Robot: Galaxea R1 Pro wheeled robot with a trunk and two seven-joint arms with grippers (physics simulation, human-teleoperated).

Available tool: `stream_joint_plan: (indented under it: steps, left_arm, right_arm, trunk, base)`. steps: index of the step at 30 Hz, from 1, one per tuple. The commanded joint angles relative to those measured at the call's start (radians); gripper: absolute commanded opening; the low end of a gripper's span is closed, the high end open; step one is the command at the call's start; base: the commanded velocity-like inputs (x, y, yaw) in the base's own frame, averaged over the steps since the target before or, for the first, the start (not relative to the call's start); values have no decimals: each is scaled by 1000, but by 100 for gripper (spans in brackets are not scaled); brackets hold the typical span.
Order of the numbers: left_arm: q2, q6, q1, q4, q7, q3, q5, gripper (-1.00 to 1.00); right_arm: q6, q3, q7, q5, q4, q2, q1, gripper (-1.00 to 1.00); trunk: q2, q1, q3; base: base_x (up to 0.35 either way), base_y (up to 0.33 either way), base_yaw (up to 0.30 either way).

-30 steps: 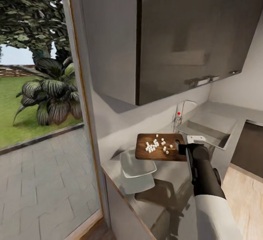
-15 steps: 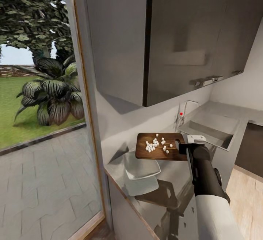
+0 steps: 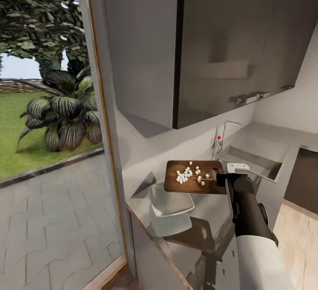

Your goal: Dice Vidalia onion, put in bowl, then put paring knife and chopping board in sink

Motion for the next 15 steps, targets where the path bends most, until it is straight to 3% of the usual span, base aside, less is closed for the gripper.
stream_joint_plan:
  steps: [1,15]
  left_arm:
    - [2,-2,0,-1,5,-7,10,100]
    - [1,-2,0,1,5,-7,12,100]
  right_arm:
    - [2,-1,1,1,0,1,0,-100]
    - [-130,1,2,2,61,-1,0,-100]
  trunk:
    - [-1,0,0]
    - [-1,0,0]
  base:
    - [0,0,0]
    - [0,0,0]
